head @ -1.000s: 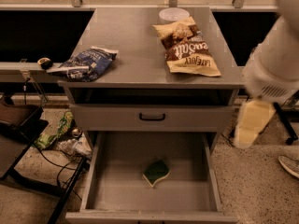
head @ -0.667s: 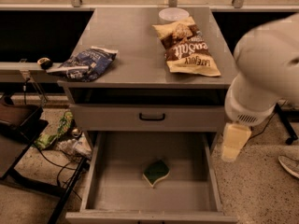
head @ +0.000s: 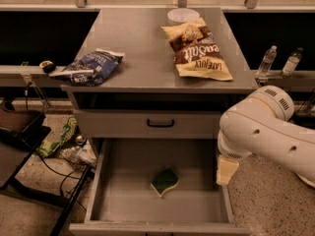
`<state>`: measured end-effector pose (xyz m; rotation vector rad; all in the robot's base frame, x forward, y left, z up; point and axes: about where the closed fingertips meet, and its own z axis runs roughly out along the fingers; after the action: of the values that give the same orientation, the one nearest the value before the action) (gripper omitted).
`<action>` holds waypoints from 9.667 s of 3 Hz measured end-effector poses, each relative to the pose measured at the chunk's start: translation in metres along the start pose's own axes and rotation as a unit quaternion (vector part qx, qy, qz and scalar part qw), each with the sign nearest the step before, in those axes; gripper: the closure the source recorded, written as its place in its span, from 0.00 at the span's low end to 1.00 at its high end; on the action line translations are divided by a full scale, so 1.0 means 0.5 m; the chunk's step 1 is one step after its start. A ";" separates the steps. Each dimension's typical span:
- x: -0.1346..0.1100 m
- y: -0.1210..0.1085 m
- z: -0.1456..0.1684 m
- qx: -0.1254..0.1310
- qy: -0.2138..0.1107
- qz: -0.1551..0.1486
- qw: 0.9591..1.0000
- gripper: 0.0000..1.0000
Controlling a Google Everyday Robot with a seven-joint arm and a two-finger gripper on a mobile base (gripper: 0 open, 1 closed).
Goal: Pick sponge from middle drawer and place on counter
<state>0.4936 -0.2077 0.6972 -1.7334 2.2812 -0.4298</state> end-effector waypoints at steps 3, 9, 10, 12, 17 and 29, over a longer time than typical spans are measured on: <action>-0.065 0.097 0.227 -0.046 -0.020 -0.119 0.992 0.00; -0.298 0.241 0.620 -0.142 -0.058 -0.394 0.906 0.18; -0.335 0.252 0.619 -0.141 -0.078 -0.400 0.902 0.41; -0.367 0.255 0.578 -0.134 -0.106 -0.362 0.916 0.96; -0.158 -0.204 -0.301 0.027 -0.034 -0.226 0.973 1.00; -0.827 -0.760 -0.218 0.202 -0.311 -0.217 0.903 0.73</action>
Offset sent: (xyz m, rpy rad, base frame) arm 0.0101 0.0378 -0.1457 -0.0139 0.1465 0.2159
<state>0.9025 0.1049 0.9470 -1.8057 1.2632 -0.3285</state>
